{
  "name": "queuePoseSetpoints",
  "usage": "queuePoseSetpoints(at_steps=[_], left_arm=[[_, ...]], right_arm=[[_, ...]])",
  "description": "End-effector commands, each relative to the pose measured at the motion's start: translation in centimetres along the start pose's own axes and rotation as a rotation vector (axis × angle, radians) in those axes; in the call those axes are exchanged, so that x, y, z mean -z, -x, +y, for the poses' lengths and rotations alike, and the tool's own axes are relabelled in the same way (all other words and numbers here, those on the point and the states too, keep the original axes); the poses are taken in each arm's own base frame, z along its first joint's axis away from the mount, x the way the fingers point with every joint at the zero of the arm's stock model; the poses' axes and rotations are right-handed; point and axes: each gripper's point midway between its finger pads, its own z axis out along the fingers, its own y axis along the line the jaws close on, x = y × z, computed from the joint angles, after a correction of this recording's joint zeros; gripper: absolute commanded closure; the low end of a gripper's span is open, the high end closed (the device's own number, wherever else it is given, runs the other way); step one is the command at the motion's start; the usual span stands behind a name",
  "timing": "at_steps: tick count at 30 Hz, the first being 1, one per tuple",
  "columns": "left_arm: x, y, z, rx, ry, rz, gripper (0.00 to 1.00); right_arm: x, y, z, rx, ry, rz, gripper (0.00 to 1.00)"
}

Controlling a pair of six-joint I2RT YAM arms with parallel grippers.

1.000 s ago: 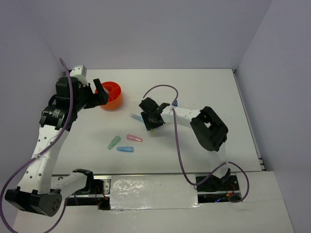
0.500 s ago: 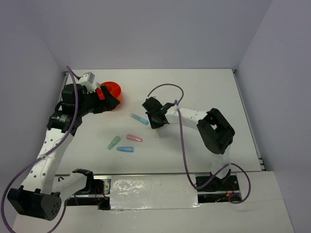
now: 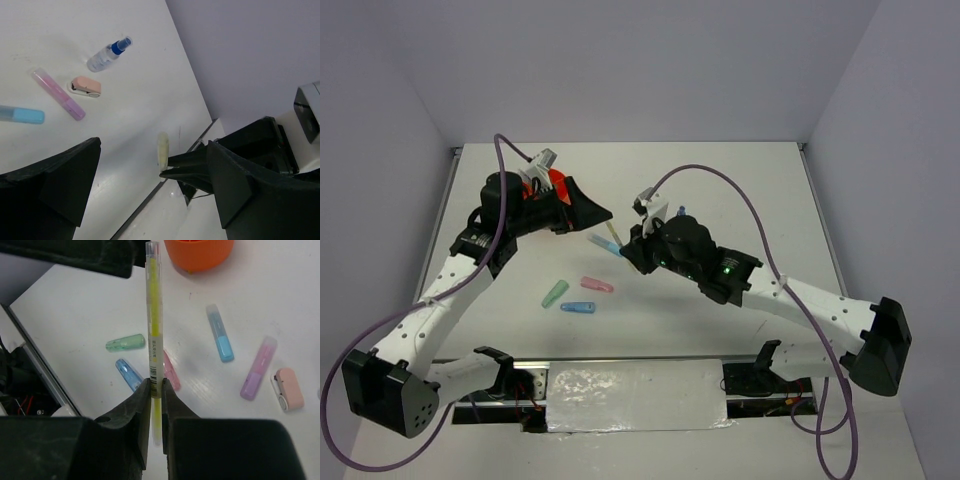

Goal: Sort the stationery into containers
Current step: Pick up the pen from the center of the board.

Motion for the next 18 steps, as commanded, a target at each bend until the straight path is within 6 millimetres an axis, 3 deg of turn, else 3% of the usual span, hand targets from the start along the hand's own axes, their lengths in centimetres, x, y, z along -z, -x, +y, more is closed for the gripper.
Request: queuePoseSetpoints(at_steps=[1,2,9,15,18], left_arm=[[0.1,1.3,-3.2,-0.023,-0.136,-0.036,0.01],[-0.1,0.8,-3.2,-0.015,-0.150,-0.021,0.02],[-0.5,-0.3,-6.5,-0.042,-0.266,0.028,0.32],[-1.1,-1.3,-6.0,-0.060,-0.222,0.077,0.49],[-1.4,-1.5,-5.5,-0.066,-0.203,0.089,0.69]], right_arm=[[1.1,2.2,1.2,0.075,0.059,-0.127,1.00],[1.3,2.4,1.5,0.081,0.071,-0.133,1.00],[1.3,3.5,2.3,0.136,0.077,-0.117,1.00],[1.6,4.5,2.2,0.139,0.064,-0.139,1.00],[1.8,4.7,2.1,0.143,0.060,-0.143,1.00]])
